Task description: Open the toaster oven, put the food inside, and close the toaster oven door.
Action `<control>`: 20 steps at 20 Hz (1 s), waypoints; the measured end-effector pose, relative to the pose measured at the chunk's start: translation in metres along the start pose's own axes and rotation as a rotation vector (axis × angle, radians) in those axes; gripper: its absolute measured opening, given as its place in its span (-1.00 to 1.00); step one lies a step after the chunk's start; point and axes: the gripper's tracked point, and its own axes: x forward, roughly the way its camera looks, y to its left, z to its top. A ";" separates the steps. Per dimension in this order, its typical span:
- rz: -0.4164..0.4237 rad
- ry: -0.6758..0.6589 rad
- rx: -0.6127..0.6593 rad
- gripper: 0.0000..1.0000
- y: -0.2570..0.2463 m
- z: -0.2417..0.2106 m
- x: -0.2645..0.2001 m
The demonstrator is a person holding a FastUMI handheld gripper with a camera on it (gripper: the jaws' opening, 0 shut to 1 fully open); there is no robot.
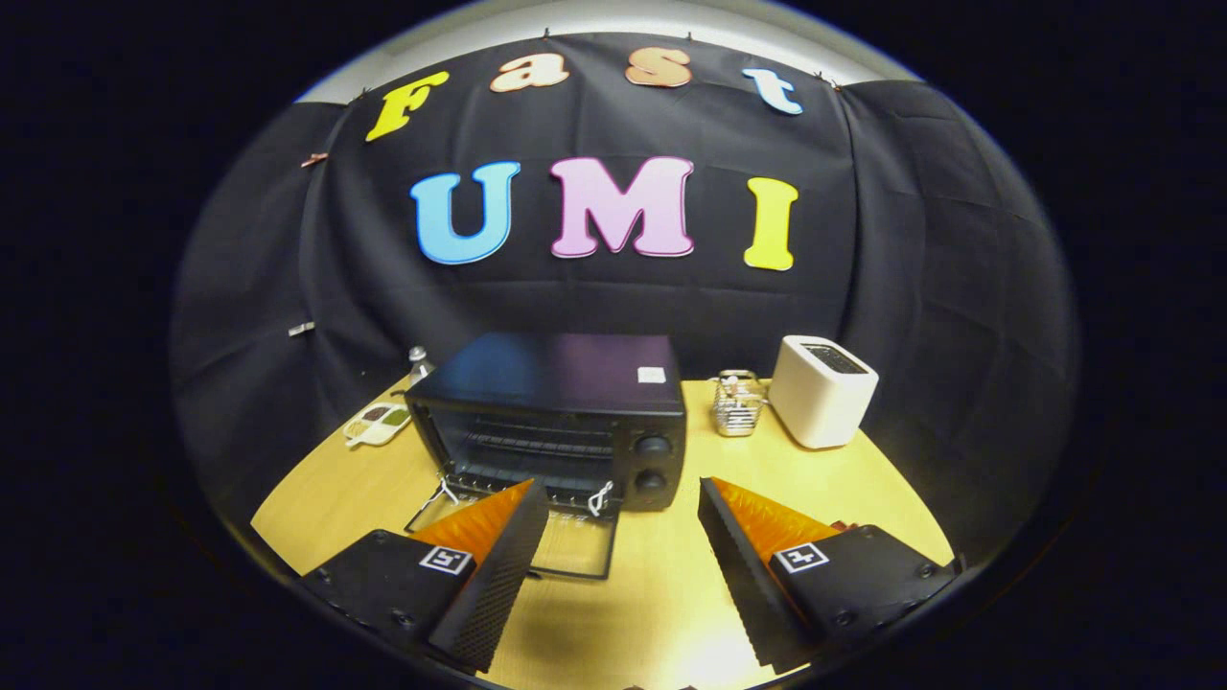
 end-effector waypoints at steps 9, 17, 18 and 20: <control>0.033 0.061 0.076 0.95 -0.111 0.016 0.021; 0.126 0.273 0.203 0.97 -0.183 -0.045 0.042; 0.132 0.295 0.211 0.97 -0.191 -0.054 0.045; 0.148 0.352 0.232 0.97 -0.201 -0.076 0.051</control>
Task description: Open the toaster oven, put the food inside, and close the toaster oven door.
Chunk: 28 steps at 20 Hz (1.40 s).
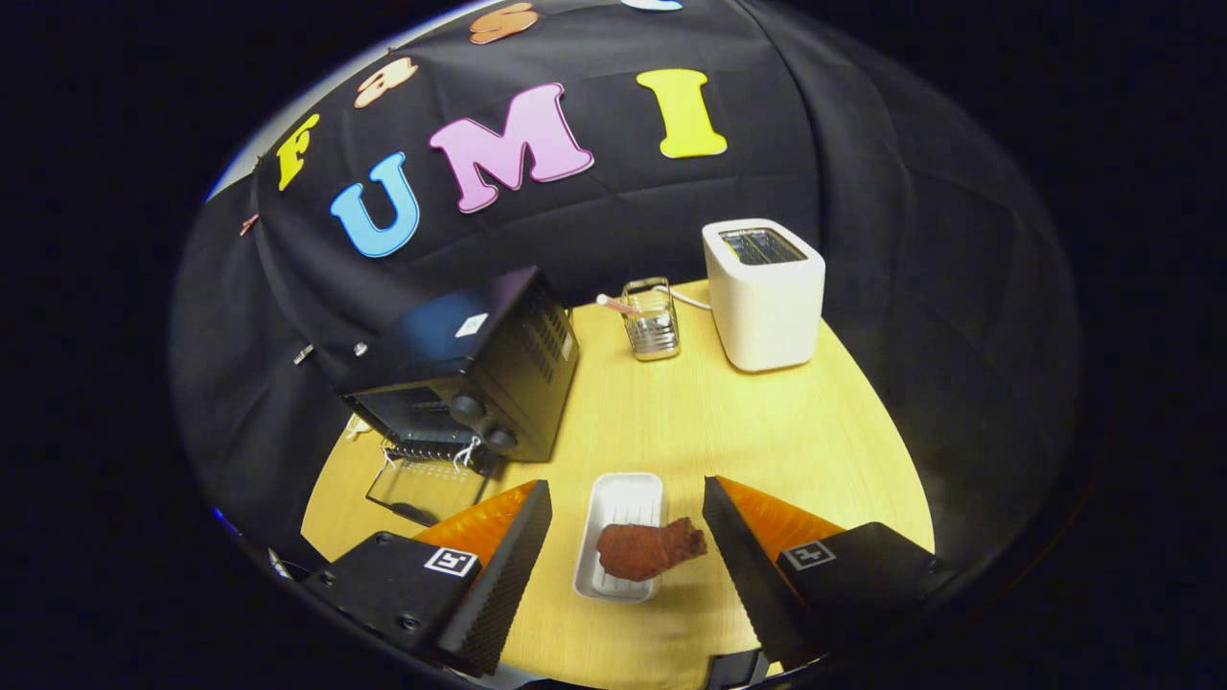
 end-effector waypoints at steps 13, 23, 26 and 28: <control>0.134 0.260 0.176 0.62 -0.031 -0.069 0.051; 0.208 0.353 0.381 -0.49 -0.026 -0.073 0.057; 0.212 0.363 0.405 -0.68 -0.026 -0.072 0.058; 0.213 0.366 0.401 -0.68 -0.024 -0.071 0.058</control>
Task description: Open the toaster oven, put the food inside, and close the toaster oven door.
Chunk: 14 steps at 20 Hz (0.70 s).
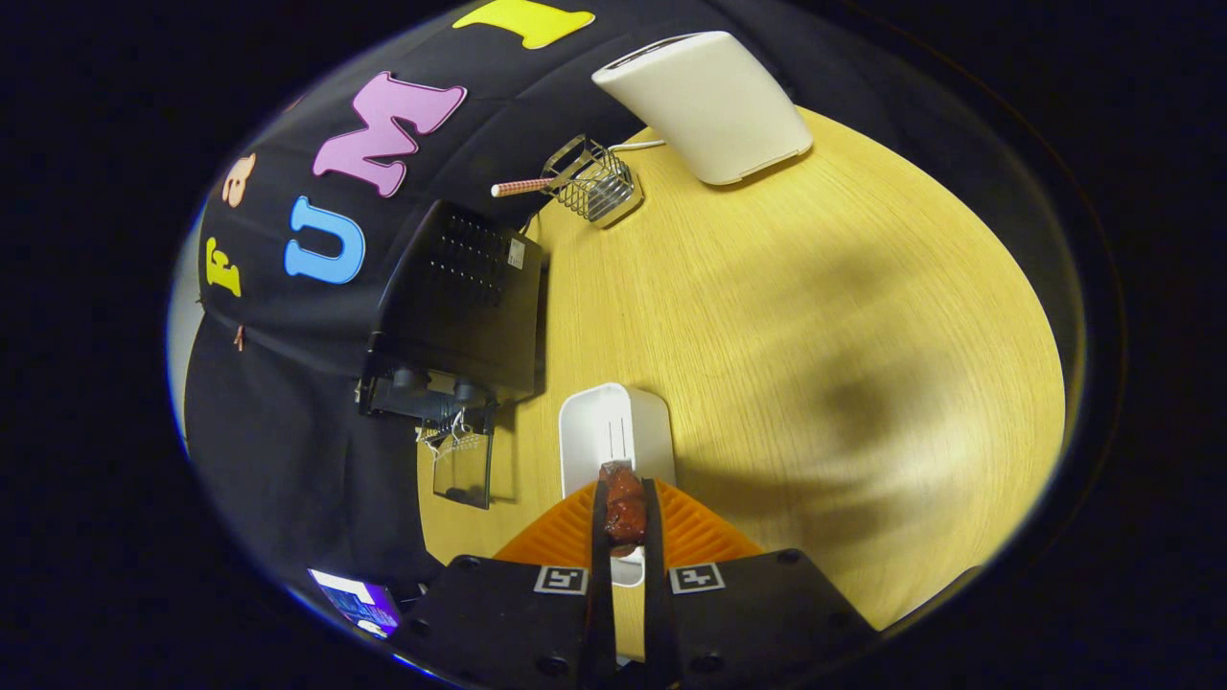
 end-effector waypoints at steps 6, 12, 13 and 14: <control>0.003 -0.040 0.059 -0.67 0.014 0.015 -0.015; -0.024 -0.142 0.045 -0.68 0.046 0.035 -0.042; -0.017 -0.160 0.049 -0.68 0.056 0.036 -0.047; -0.012 -0.178 0.053 -0.68 0.064 0.035 -0.052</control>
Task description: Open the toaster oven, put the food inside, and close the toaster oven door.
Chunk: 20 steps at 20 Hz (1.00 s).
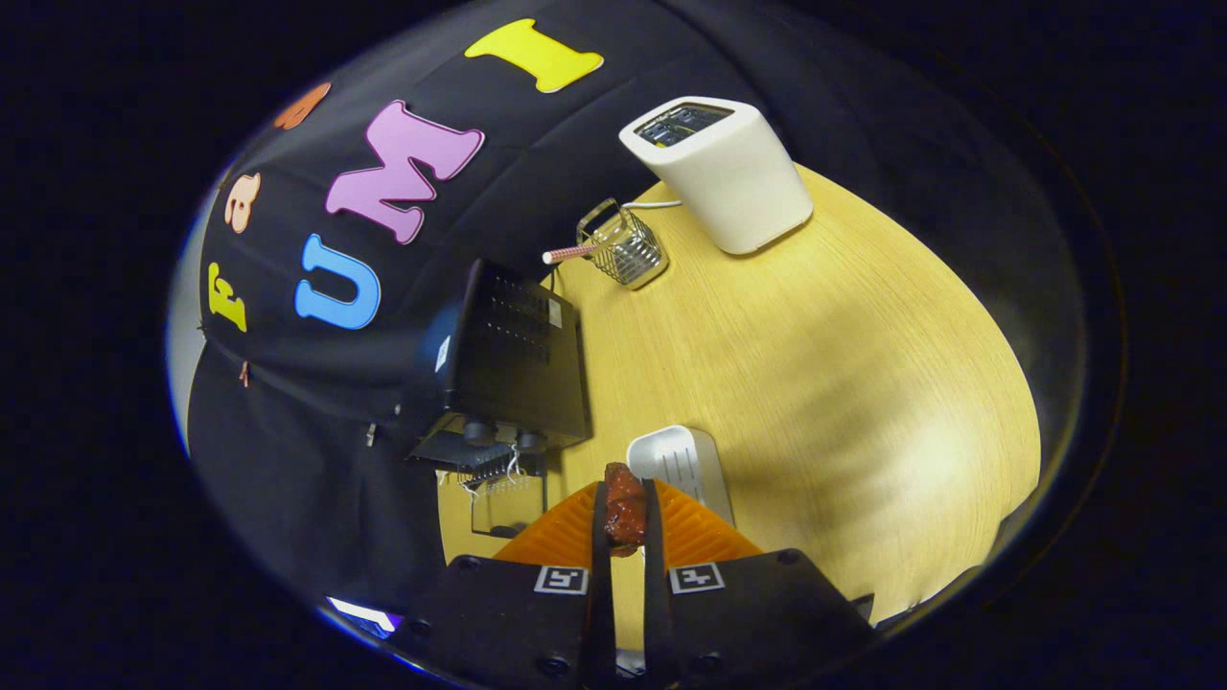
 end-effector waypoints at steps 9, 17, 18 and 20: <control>-0.020 -0.146 0.030 -0.68 0.056 -0.047 -0.034; 0.035 -0.161 0.057 -0.68 0.125 -0.127 -0.026; 0.046 -0.161 0.064 -0.68 0.134 -0.137 -0.021; 0.066 -0.163 0.077 -0.68 0.153 -0.154 -0.011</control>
